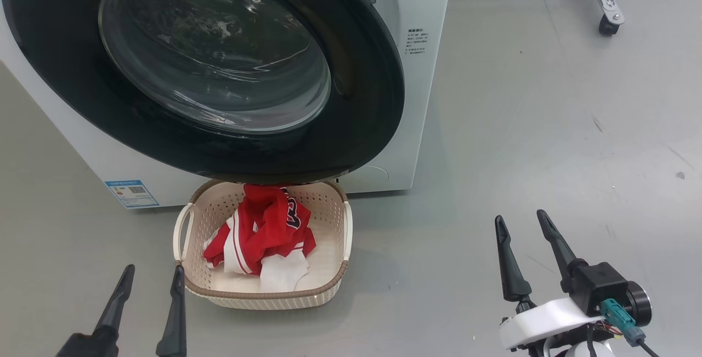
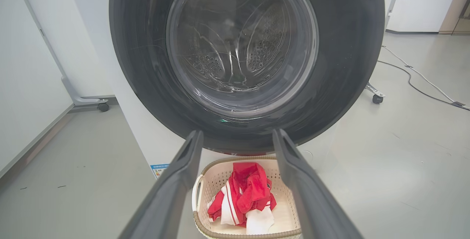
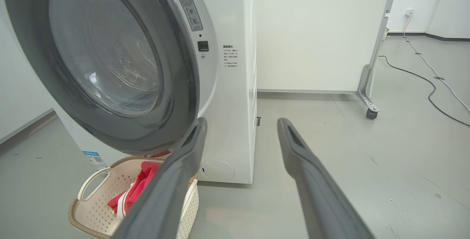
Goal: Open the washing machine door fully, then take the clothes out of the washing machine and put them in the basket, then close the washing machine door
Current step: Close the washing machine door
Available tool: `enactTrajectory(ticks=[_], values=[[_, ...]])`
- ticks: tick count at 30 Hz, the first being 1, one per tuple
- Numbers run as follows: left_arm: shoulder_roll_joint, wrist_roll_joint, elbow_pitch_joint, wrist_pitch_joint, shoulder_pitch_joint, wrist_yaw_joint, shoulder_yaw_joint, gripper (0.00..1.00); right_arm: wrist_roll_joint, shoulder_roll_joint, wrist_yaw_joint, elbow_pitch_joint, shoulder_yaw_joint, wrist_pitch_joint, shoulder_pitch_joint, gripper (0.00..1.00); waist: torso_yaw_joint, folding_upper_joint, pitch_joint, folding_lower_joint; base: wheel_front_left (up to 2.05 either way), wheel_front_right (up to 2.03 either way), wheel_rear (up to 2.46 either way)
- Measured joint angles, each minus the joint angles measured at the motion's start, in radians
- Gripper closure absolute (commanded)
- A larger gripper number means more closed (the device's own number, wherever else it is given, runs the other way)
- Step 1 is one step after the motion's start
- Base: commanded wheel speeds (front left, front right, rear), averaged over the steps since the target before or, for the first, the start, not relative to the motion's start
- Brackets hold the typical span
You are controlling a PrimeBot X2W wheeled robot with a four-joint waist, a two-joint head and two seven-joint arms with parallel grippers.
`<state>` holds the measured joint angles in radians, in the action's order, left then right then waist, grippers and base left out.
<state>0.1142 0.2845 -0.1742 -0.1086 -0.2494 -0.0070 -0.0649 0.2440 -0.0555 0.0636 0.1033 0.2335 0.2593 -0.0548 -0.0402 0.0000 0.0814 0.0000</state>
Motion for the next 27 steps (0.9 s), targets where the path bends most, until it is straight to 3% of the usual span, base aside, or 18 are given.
enactTrajectory(ticks=[23, 24, 25, 26, 27], values=[[-0.016, -0.015, 0.036, -0.038, 0.0, 0.038, -0.029, 0.0, 0.0, 0.006, 0.0, -0.001, -0.001, 0.0, -0.016, 0.0, -0.005, 0.0, -0.004, 0.0, 0.0, 0.0, 0.0], [-0.017, -0.016, 0.038, -0.038, 0.0, 0.039, -0.029, 0.0, 0.0, 0.006, 0.0, 0.0, -0.001, 0.0, -0.016, 0.51, -0.006, 0.0, -0.004, 0.0, 0.0, 0.0, 0.0], [-0.018, -0.019, 0.038, -0.038, 0.0, 0.039, -0.029, 0.0, 0.0, 0.006, 0.0, 0.0, 0.0, 0.0, -0.016, 0.64, -0.006, 0.0, -0.004, 0.0, 0.0, 0.0, 0.0], [-0.018, -0.022, 0.039, -0.04, 0.0, 0.039, -0.029, 0.0, 0.0, 0.006, 0.0, 0.0, 0.0, 0.0, -0.016, 1.0, -0.006, 0.0, -0.005, 0.0, 0.0, 0.0, 0.0], [-0.019, -0.023, 0.04, -0.043, 0.0, 0.039, -0.03, 0.0, 0.0, 0.006, -0.001, 0.0, 0.0, 0.0, -0.016, 1.0, -0.007, 0.0, -0.005, 0.0, 0.0, 0.0, 0.0]])
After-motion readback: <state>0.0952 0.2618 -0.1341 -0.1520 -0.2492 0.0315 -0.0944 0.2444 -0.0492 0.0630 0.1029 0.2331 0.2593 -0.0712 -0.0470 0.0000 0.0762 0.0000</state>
